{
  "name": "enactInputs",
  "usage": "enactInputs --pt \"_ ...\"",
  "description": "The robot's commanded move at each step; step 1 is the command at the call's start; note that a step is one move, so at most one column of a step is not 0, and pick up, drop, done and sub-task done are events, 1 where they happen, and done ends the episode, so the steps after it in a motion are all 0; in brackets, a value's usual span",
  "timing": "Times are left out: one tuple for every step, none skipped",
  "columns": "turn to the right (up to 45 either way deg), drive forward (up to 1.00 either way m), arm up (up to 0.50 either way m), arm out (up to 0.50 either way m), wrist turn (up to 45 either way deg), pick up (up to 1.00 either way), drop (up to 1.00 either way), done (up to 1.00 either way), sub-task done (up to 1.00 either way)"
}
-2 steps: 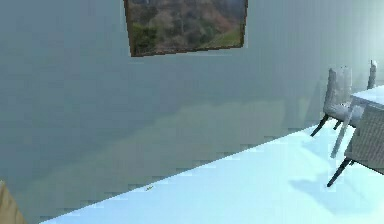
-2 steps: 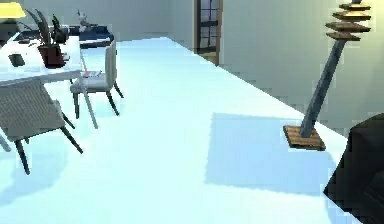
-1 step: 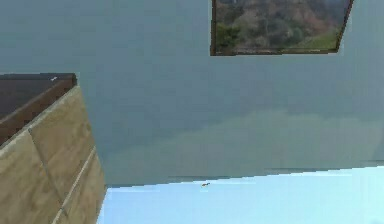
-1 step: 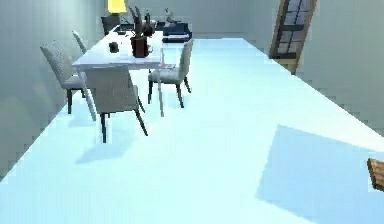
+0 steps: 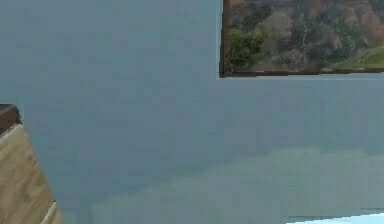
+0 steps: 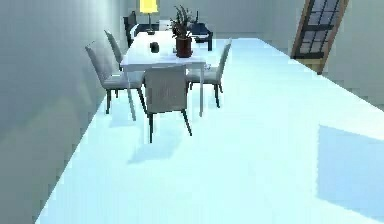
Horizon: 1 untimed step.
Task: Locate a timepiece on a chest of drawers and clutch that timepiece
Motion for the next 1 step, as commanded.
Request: enactInputs --pt "-45.0 0.0 0.0 0.0 0.0 0.0 0.0 0.0 0.0"
